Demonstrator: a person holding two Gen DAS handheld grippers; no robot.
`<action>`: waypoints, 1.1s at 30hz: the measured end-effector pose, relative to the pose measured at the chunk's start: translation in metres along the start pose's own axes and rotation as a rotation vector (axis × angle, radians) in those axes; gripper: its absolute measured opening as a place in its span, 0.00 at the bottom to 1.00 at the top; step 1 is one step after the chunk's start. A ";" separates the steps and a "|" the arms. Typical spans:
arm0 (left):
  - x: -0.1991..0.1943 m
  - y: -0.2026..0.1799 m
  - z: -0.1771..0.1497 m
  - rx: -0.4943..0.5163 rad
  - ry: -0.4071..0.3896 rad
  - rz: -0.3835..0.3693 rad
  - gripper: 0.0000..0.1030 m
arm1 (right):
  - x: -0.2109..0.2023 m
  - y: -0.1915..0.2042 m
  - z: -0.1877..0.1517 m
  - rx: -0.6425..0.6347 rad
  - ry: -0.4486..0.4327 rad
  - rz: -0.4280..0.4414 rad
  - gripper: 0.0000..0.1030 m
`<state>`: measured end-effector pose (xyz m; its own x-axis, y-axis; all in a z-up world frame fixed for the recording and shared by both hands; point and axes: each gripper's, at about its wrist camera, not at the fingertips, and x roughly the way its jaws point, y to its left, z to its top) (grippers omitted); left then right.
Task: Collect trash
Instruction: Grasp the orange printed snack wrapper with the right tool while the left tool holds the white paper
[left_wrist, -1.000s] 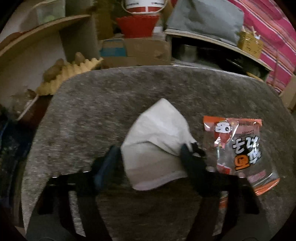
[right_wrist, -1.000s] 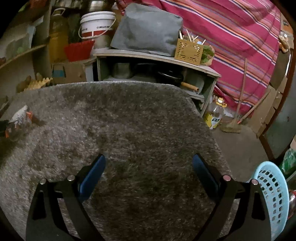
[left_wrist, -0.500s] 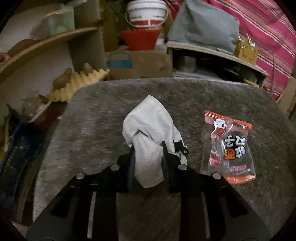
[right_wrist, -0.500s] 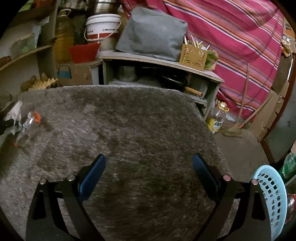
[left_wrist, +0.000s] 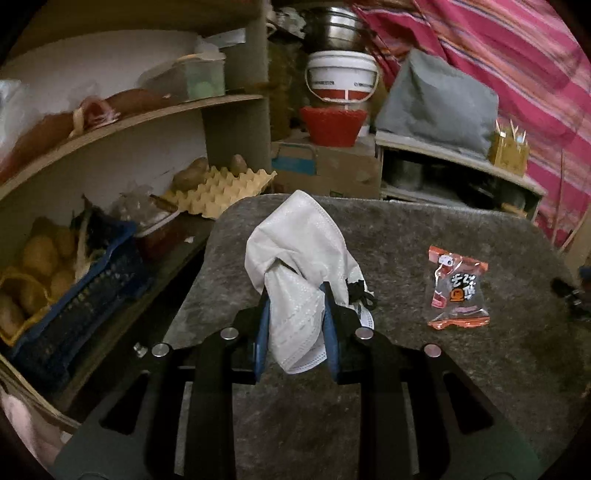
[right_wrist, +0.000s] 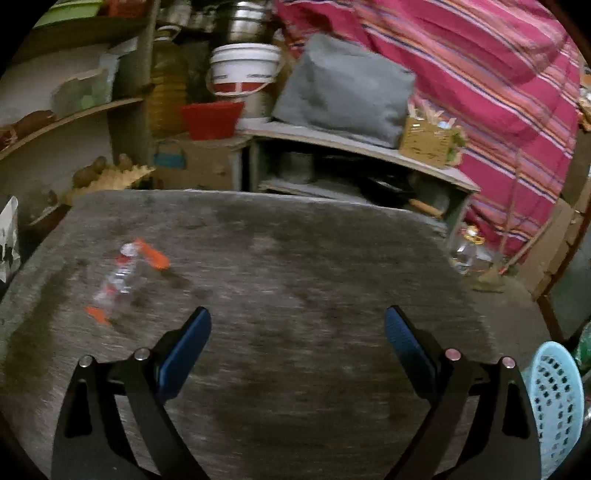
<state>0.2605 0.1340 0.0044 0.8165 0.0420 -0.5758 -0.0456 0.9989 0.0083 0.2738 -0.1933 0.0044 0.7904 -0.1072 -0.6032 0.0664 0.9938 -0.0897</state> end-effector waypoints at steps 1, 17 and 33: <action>-0.001 0.005 0.000 0.000 -0.003 0.006 0.23 | 0.001 0.012 0.003 -0.018 0.001 0.010 0.90; 0.007 0.040 -0.004 -0.037 0.005 0.041 0.23 | 0.067 0.130 0.024 -0.121 0.115 0.109 0.89; 0.020 0.025 -0.004 -0.040 0.030 0.050 0.23 | 0.066 0.100 0.025 -0.086 0.124 0.259 0.13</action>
<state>0.2734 0.1601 -0.0105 0.7951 0.0905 -0.5997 -0.1092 0.9940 0.0053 0.3479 -0.1000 -0.0243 0.6934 0.1410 -0.7067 -0.1838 0.9828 0.0158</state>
